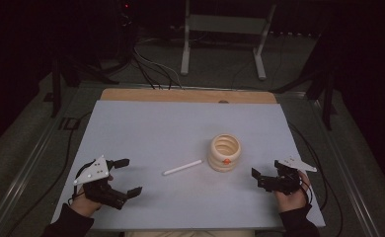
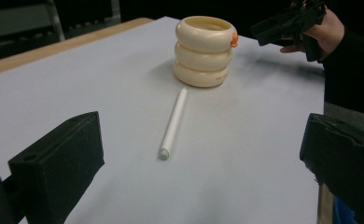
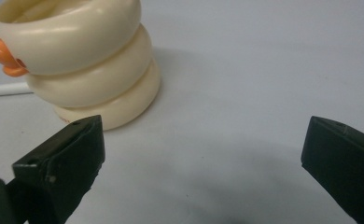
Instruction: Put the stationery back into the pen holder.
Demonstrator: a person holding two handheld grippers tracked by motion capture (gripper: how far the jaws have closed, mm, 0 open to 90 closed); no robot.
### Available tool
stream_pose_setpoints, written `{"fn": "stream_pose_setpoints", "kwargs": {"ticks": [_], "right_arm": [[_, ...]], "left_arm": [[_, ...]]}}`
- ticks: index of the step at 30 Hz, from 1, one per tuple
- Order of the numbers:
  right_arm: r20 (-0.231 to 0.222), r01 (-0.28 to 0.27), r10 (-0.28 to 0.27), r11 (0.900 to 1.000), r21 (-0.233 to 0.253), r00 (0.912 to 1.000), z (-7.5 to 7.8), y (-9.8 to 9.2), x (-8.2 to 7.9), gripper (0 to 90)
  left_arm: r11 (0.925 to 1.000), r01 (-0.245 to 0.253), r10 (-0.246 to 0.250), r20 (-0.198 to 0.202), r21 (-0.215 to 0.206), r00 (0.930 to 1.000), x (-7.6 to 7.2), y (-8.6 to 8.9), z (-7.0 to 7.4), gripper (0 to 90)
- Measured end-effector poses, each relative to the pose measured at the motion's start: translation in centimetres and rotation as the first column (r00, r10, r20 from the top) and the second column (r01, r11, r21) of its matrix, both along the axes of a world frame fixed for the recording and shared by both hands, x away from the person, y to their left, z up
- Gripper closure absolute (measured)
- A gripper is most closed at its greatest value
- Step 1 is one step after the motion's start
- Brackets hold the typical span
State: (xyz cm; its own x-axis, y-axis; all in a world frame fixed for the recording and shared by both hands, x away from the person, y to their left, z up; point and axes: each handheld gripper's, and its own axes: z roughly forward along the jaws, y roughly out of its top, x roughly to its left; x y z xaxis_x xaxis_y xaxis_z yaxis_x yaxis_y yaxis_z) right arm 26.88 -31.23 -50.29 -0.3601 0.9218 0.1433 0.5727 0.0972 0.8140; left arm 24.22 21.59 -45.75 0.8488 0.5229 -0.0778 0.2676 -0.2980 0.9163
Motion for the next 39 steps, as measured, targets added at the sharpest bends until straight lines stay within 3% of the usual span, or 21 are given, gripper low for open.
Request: {"fn": "stream_pose_setpoints", "kwargs": {"ticks": [10,19,29,39], "right_arm": [[0.007,-0.004,0.004,1.000,0.016,1.0000,0.2,-0.2,-0.1,0.0],[0.008,-0.009,0.009,1.000,0.027,0.9999,0.2,-0.2,-0.2,0.0],[0.012,-0.013,0.012,0.999,0.034,0.9999,0.3,-0.1,-0.2,0.0],[0.018,-0.019,0.018,0.999,0.040,0.9997,0.3,-0.2,-0.3,0.0]], "left_arm": [[0.9958,0.056,-0.054,-0.029,0.073,0.9981,1.9,-2.3,2.1,0.1],[0.9865,0.059,-0.053,-0.045,0.153,0.9976,3.9,-5.0,3.4,0.1],[0.9698,0.091,-0.074,-0.080,0.226,0.9940,5.5,-8.6,3.6,0.2],[0.9491,0.150,-0.118,-0.129,0.277,0.9846,7.2,-11.4,2.7,0.2]]}}
